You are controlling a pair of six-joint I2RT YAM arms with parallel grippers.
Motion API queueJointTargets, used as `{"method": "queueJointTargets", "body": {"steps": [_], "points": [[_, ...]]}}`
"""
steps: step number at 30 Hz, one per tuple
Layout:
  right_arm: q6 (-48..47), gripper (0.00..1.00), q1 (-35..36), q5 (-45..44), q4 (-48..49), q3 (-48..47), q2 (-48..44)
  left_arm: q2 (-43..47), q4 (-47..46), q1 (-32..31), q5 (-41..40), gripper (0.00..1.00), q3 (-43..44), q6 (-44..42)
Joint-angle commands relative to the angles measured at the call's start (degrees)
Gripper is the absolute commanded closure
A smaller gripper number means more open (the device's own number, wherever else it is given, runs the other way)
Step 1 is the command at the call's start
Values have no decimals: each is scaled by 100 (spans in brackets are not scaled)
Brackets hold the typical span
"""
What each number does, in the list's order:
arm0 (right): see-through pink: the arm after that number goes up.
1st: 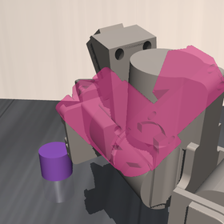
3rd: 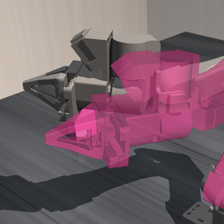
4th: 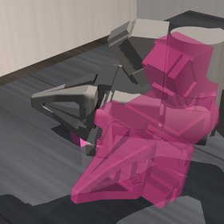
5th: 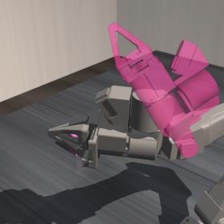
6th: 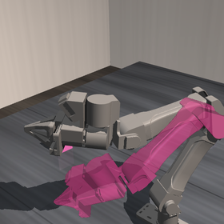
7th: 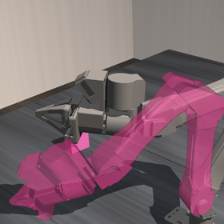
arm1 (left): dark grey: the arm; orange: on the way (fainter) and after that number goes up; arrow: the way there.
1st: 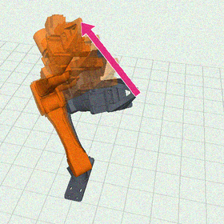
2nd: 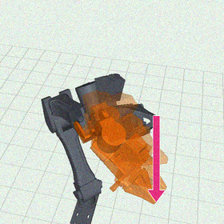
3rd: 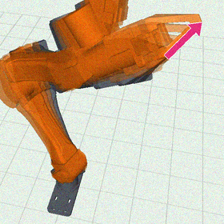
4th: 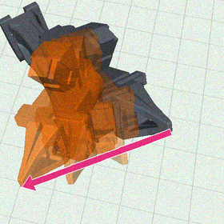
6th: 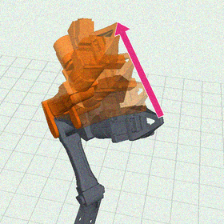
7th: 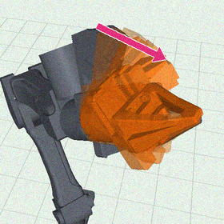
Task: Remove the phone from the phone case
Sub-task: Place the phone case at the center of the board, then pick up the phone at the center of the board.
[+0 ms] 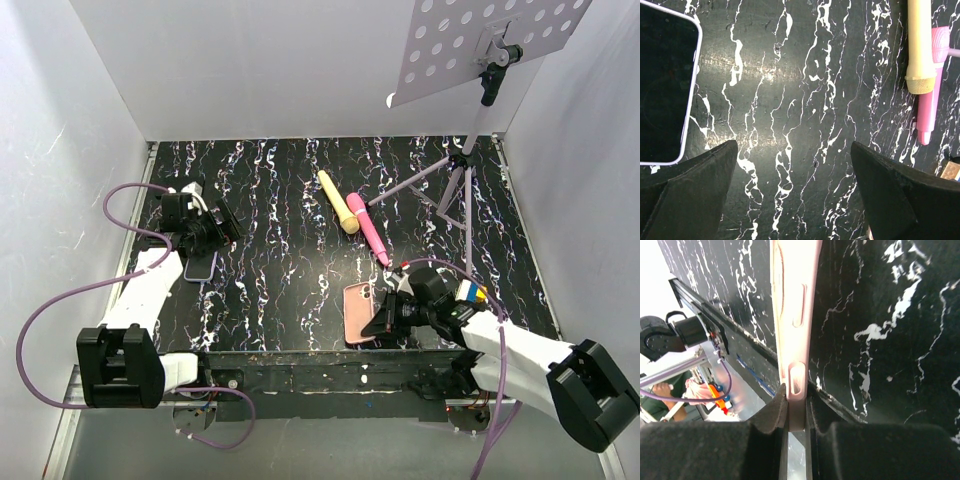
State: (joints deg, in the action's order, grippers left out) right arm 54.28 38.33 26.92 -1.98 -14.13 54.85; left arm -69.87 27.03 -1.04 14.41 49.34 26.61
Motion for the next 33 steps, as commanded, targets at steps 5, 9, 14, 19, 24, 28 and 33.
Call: {"method": "queueJointTargets", "body": {"steps": [5, 9, 14, 19, 24, 28, 33], "points": [[470, 89, 26, -55, 1375, 464, 474, 298, -171, -10, -53, 3, -109, 169], [382, 68, 17, -81, 1148, 464, 439, 70, 65, 7, -166, 2, 110, 99], [4, 29, 17, -572, -97, 166, -52, -264, 583, 42, -720, 2, 637, -331], [-453, 17, 17, -1206, -1110, -151, -667, -896, 1067, 411, -633, 2, 1147, -849], [-787, 15, 8, -1531, -1577, -379, -1528, -1810, 1639, 499, -1649, 2, 1692, -1693], [-1059, 13, 17, -1252, -1464, -485, -1618, -2258, 1473, 683, -1644, 2, 1763, -1888], [-1402, 15, 17, -882, -1516, -713, -1389, -2803, 1498, 851, -1047, 2, 2113, -2211]]}}
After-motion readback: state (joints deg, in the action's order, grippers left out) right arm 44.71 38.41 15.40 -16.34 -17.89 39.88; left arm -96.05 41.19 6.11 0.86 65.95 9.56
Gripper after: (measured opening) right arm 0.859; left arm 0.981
